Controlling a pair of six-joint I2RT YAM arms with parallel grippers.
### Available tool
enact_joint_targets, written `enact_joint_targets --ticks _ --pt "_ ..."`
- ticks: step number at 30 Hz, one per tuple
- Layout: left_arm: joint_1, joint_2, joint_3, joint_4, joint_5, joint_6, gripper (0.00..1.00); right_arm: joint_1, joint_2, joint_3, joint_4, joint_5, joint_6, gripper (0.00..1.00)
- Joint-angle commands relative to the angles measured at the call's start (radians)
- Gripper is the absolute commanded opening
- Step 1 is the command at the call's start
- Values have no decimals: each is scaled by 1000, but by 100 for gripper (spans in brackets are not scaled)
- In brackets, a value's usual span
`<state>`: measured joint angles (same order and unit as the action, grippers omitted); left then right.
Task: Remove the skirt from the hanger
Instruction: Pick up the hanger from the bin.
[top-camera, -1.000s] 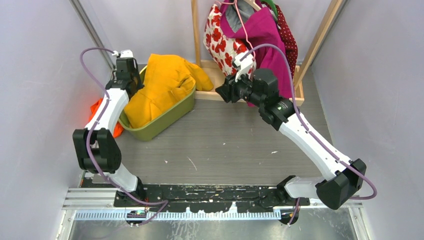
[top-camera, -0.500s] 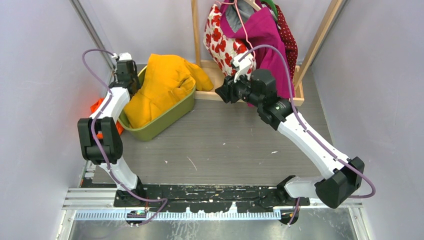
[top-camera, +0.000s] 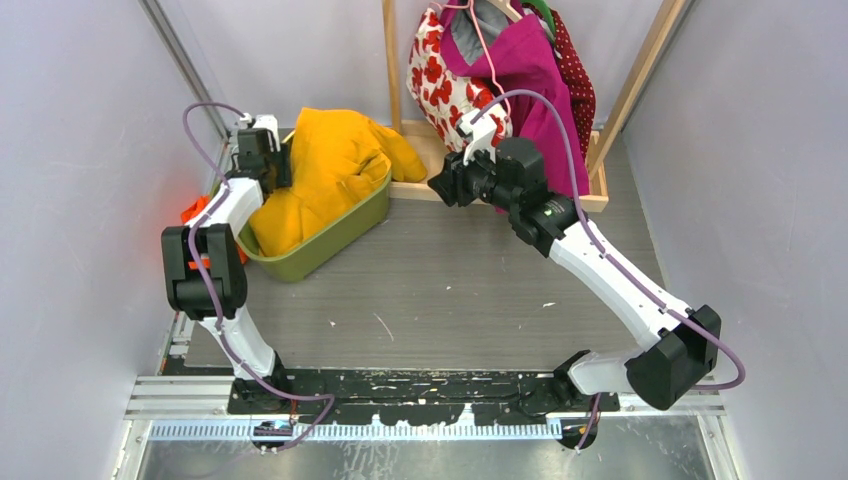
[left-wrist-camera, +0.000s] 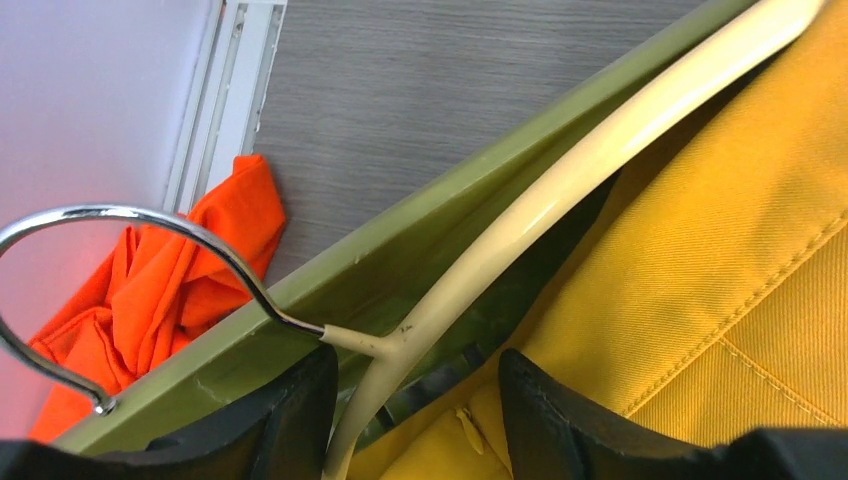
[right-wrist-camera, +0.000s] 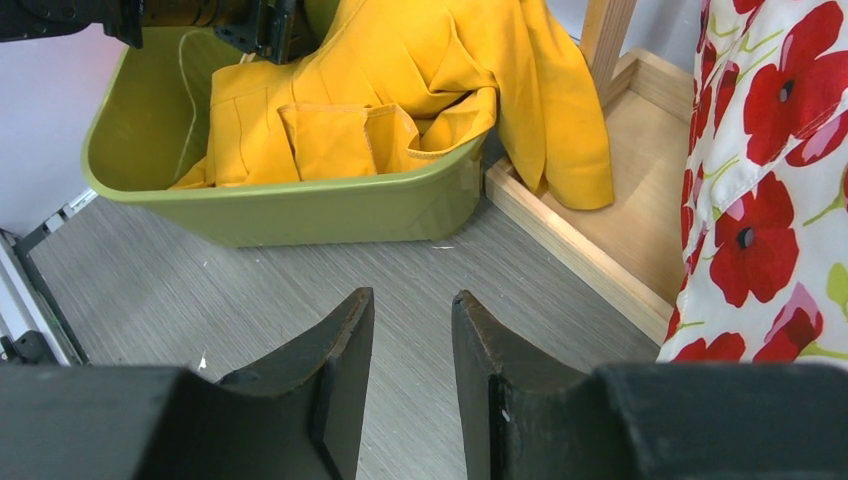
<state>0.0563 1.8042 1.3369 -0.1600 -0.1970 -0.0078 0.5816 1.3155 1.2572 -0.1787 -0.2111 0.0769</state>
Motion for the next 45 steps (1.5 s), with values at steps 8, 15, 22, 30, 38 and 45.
enact_joint_targets --ticks 8,15,22,30,38,45 --pt "10 23 -27 121 -3 93 36 5 -10 -9 65 -10 -4 39" --pt "10 23 -22 122 1 104 0 4 -30 -28 67 4 -9 39" --pt "7 -143 -11 82 31 89 0 5 -22 -39 96 -8 16 38" --pt "-2 -436 60 -18 75 79 0 5 10 -24 125 -39 54 37" --pt "-2 -652 124 -51 151 12 0 6 34 -3 148 -77 91 36" --pt "-20 -691 116 10 206 -98 0 30 142 132 164 -207 177 40"
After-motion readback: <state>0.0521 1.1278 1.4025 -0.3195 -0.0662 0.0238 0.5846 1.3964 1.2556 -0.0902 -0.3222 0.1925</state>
